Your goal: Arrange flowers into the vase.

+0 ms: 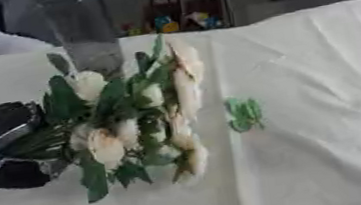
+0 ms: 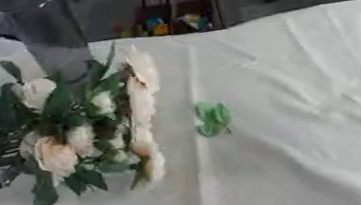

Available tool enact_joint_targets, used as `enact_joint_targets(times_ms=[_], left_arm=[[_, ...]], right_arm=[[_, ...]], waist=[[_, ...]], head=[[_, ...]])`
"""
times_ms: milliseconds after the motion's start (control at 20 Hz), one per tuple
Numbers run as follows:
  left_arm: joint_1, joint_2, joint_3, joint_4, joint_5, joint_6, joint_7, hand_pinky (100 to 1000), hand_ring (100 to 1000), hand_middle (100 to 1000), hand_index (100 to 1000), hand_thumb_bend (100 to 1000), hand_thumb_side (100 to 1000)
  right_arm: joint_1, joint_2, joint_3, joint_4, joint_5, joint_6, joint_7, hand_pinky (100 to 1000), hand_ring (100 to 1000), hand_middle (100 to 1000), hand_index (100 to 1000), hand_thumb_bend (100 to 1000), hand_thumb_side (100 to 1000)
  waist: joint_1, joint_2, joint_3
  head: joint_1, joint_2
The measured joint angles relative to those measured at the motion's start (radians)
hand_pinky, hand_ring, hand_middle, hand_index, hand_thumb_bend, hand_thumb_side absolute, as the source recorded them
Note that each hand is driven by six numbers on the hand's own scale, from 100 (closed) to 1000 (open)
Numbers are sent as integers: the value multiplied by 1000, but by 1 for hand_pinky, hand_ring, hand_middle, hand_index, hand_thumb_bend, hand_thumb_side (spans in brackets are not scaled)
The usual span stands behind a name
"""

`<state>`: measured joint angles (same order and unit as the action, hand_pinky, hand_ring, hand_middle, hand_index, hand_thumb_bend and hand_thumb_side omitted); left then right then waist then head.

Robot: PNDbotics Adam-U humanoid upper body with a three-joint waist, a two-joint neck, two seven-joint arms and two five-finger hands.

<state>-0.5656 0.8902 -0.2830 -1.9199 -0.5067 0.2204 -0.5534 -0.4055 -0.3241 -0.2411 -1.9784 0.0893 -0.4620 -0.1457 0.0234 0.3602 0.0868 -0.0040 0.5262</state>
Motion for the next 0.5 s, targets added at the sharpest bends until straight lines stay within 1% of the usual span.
enact_joint_targets(times_ms=[250,500], left_arm=[[-17,-3,29,-38,44,20,18,100,100,100,102,100,439],[-52,-29,70,-62,113,39,66,100,100,100,100,100,453]], right_arm=[[0,0,0,0,-1,0,0,554,787,525,754,100,860],[0,0,0,0,-2,0,0,554,787,525,754,100,859]], waist=[[-1,0,2],[-3,-2,5]], head=[[-4,0],[-7,0]])
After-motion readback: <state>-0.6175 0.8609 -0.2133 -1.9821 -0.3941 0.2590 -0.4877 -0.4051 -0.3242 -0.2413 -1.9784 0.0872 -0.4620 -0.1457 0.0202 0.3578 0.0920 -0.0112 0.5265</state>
